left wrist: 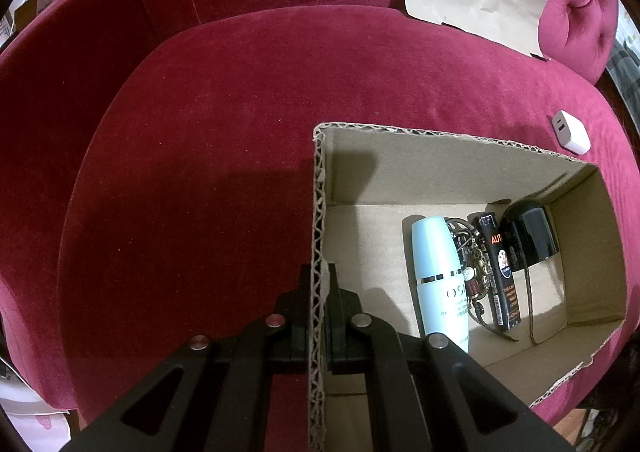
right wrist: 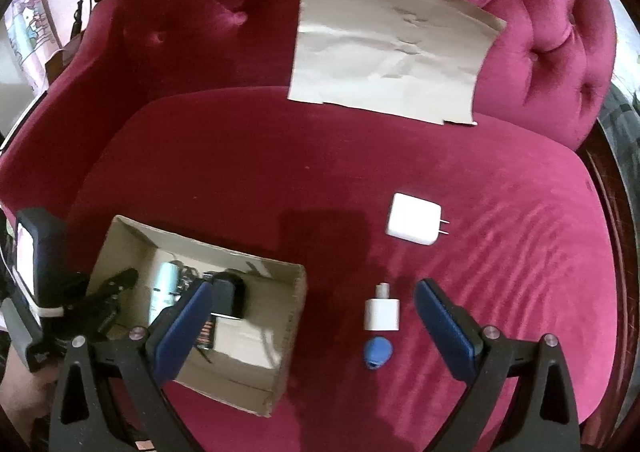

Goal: Organize rigid objects
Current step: 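Move the right gripper over the blue key fob on the seat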

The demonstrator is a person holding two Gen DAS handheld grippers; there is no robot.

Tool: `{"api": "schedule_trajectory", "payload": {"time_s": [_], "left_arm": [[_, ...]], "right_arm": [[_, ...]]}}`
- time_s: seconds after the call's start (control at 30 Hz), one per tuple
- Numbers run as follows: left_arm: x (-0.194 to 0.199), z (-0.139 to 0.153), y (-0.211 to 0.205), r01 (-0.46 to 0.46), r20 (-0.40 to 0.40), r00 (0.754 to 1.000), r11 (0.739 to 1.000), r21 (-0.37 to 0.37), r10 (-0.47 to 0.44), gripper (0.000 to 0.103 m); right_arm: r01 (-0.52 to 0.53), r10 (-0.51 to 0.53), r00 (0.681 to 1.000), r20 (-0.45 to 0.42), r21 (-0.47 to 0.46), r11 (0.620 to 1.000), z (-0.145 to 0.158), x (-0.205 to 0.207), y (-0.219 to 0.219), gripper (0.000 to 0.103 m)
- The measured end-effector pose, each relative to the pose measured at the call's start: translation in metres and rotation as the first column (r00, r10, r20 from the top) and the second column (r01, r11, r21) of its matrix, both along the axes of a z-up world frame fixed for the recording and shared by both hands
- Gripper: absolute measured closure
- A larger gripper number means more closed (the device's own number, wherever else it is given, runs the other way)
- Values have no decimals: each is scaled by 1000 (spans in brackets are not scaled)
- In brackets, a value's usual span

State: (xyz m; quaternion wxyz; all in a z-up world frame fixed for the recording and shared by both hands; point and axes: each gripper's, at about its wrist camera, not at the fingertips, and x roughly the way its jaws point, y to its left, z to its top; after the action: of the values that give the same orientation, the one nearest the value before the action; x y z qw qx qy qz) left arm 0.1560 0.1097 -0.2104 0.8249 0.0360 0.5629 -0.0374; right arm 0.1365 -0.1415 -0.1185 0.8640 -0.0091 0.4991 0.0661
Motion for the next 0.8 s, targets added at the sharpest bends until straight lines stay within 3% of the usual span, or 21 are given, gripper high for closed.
{"api": "schedule_trajectory", "payload": {"time_s": [0.8], "left_arm": [[0, 0, 0, 1, 0, 1000, 1000, 4, -1, 99]], "right_arm": [[88, -90, 994, -63, -30, 996, -54, -20, -58, 1]]}}
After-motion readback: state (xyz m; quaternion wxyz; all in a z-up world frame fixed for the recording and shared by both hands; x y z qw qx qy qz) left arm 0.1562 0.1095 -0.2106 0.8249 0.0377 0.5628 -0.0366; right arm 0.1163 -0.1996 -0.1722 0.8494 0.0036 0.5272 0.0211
